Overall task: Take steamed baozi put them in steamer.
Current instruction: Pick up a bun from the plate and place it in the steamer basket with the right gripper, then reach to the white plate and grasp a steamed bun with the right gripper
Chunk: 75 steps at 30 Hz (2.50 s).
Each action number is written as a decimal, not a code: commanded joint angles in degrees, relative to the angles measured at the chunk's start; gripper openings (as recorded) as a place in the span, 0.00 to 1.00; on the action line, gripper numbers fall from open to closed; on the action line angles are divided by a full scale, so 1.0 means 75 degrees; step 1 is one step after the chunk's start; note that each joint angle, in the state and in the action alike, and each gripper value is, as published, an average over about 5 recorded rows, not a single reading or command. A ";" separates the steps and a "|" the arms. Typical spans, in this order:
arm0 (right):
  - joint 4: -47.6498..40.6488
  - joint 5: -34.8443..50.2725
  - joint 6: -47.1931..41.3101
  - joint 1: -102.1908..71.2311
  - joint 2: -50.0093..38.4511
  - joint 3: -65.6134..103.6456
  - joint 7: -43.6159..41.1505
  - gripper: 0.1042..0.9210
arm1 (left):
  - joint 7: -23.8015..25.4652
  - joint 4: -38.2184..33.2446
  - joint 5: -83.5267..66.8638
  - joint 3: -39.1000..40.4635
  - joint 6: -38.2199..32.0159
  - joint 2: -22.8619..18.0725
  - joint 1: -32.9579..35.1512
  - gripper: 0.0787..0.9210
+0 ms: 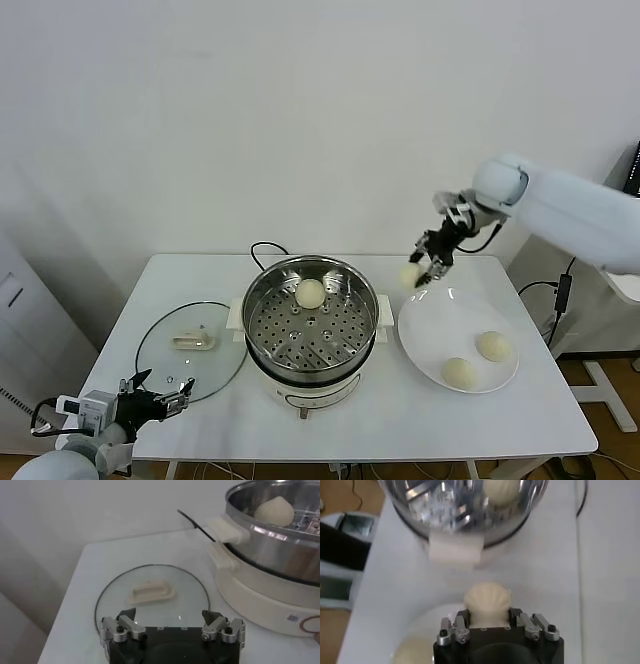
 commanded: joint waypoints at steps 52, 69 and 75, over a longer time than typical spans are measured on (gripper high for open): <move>0.0532 0.2156 -0.2647 -0.1360 0.3039 -0.0015 0.3534 0.64 | 0.0016 0.0106 -0.0056 0.0058 -0.0051 -0.0053 -0.0115 0.88; 0.1758 -0.0418 -0.1004 0.1245 -0.0804 -0.1149 0.0093 0.88 | 0.0012 -0.0073 -0.0034 -0.0001 -0.0050 -0.0086 -0.0006 0.88; 0.1941 -0.1477 -0.0321 0.0633 -0.2037 -0.1200 -0.0367 0.88 | -0.0002 -0.0174 -0.0029 0.0003 -0.0015 -0.0079 0.0000 0.88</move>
